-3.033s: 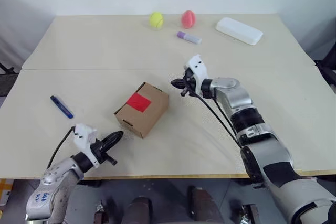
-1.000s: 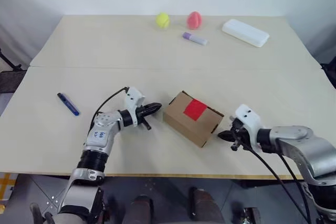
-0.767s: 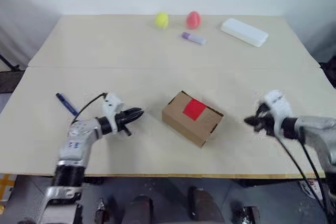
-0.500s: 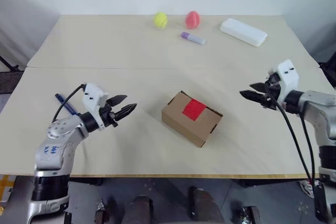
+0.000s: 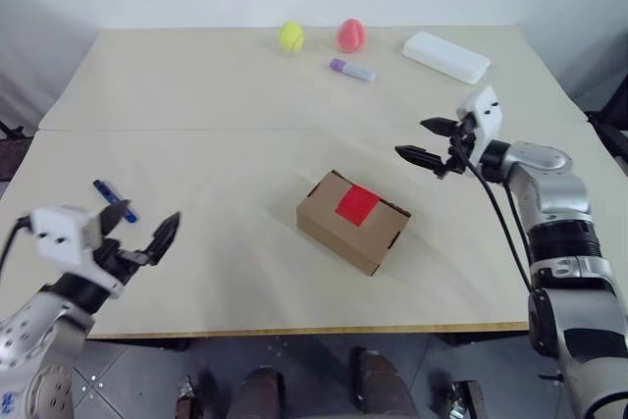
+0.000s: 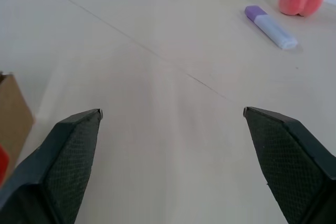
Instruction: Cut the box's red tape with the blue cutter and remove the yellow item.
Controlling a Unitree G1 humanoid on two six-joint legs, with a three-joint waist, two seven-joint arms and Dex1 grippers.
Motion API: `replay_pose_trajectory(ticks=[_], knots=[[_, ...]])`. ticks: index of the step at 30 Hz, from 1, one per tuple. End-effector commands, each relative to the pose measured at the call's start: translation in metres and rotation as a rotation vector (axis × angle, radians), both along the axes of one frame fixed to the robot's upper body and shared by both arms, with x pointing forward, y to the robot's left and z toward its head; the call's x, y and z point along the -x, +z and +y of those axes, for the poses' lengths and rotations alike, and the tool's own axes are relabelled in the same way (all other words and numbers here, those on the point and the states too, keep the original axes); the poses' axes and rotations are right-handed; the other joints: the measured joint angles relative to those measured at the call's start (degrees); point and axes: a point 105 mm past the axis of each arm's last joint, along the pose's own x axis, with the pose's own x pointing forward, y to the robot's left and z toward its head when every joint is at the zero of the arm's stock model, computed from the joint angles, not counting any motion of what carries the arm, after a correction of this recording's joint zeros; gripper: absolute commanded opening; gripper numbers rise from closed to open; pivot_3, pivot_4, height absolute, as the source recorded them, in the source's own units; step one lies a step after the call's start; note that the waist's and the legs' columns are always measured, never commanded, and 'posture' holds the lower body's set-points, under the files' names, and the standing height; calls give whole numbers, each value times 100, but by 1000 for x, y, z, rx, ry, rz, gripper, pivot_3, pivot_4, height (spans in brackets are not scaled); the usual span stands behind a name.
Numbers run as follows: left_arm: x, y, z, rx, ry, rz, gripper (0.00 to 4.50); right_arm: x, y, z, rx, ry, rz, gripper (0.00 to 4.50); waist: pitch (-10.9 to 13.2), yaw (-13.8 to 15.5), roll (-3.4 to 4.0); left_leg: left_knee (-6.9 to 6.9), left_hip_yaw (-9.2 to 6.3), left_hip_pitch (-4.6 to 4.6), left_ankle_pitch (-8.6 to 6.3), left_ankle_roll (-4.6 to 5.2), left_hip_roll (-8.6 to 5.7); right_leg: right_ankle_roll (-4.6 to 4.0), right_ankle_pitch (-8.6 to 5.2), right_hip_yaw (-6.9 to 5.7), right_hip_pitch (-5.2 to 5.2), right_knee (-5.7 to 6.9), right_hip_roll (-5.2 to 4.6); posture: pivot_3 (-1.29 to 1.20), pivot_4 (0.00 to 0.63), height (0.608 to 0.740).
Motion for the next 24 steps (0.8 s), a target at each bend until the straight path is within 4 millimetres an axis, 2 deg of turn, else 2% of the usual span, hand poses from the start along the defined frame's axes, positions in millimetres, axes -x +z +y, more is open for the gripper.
replay_pose_trajectory(ticks=[1,4,6,9,12,16,18,24], knots=[[23,9,10,-2,129,-50,4485,0,14,13,-15,66,-53,4500,0,4,1,0,-1,-1,0,0,0,0,0,0,0,1,1,0,150,740],[36,7,11,34,190,-51,4485,1,16,20,-28,110,-50,4500,0,0,0,1,3,-2,-6,3,-1,0,0,2,1,-3,-3,0,150,740],[39,5,16,91,258,-74,4485,9,16,30,-30,210,-43,4500,0,20,0,3,1,-2,-10,5,-1,-1,0,1,1,-2,-3,0,150,740],[33,-3,23,115,329,-48,4485,16,18,39,-11,285,-42,4500,0,15,0,4,0,0,-10,6,0,-1,0,1,3,-1,-1,0,150,740],[14,-10,33,188,430,-33,4485,17,22,45,-12,300,-52,4500,-1,17,2,5,1,3,-9,5,-2,-1,0,1,4,2,-1,0,150,740],[-14,-27,46,208,586,81,4485,19,22,50,-20,306,-52,4500,-1,9,1,7,1,5,-7,1,-2,0,0,1,4,10,0,0,150,740],[-27,-28,52,257,650,80,4485,20,21,50,-13,305,-56,4500,-1,8,1,7,0,4,-6,0,-2,0,0,0,2,12,1,0,150,740],[-60,-40,51,307,669,230,4485,23,23,51,-22,310,-68,4500,-2,3,0,7,1,2,-8,-6,-3,2,1,-5,-3,11,0,0,150,740]])
